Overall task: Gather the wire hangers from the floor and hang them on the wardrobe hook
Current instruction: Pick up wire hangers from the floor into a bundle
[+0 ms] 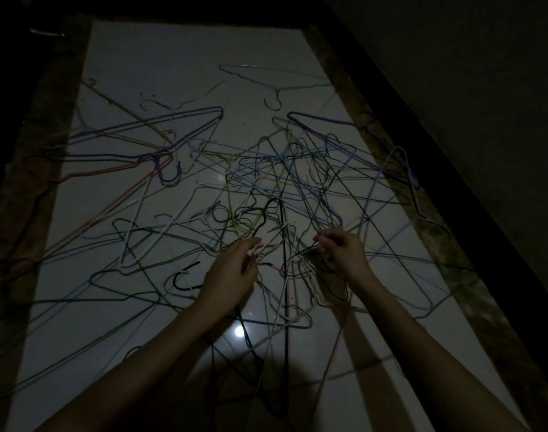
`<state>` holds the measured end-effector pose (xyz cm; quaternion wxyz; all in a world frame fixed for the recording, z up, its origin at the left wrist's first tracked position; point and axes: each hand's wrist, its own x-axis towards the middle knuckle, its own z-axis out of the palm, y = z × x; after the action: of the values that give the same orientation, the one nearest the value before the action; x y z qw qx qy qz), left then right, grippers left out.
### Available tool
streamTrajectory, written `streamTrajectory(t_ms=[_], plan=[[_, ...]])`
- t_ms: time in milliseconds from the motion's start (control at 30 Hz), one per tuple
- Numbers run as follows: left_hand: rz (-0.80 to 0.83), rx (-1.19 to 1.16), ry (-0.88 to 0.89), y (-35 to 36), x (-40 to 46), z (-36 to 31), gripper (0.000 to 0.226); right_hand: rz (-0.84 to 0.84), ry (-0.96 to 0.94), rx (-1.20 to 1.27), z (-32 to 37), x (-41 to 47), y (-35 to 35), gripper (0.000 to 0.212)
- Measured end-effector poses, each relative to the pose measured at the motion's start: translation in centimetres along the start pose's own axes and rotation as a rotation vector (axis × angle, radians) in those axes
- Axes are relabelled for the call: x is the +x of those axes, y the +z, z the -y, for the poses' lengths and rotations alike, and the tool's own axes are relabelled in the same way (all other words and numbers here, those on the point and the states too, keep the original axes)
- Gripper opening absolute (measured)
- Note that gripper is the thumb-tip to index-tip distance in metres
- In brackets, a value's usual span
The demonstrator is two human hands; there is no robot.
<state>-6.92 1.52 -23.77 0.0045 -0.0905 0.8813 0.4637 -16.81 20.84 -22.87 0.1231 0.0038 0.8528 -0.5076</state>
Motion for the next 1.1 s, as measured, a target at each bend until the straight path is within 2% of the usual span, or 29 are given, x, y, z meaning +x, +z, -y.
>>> streamTrajectory(t_ms=[100, 267, 467, 533, 600, 767, 833, 967, 1100], plan=[[0.001, -0.068, -0.017, 0.3, 0.0, -0.3, 0.039, -0.044, 0.095, 0.079, 0.0, -0.1, -0.2, 0.017], [0.002, -0.153, -0.038, 0.5, 0.3, -0.8, 0.037, -0.044, 0.147, 0.204, 1.3, -0.3, -0.1, 0.014], [-0.022, -0.551, -0.134, -0.8, 0.7, -3.3, 0.035, 0.04, 0.125, 0.418, 4.5, -1.1, 1.3, 0.009], [-0.043, -0.679, -0.142, -1.4, 0.7, -4.4, 0.031, 0.039, 0.117, 0.421, 4.9, -1.1, 1.7, 0.018], [-0.055, -0.773, -0.165, -1.9, 0.7, -4.9, 0.03, 0.04, 0.115, 0.411, 5.6, -1.1, 2.3, 0.022], [-0.004, -0.923, -0.202, -2.4, 0.9, -5.6, 0.04, 0.114, 0.083, 0.507, 7.8, -2.4, 4.7, 0.012], [-0.049, -0.968, -0.233, -2.6, 0.6, -5.8, 0.033, 0.156, 0.05, 0.504, 7.9, -3.1, 5.4, 0.011], [-0.209, -0.989, -0.345, -3.0, 0.5, -4.9, 0.021, 0.212, -0.068, 0.32, 6.7, -4.2, 5.7, 0.013], [-0.262, -1.042, -0.341, -3.8, 0.5, -4.0, 0.014, 0.141, -0.02, 0.246, 4.0, -4.9, 4.0, 0.009]])
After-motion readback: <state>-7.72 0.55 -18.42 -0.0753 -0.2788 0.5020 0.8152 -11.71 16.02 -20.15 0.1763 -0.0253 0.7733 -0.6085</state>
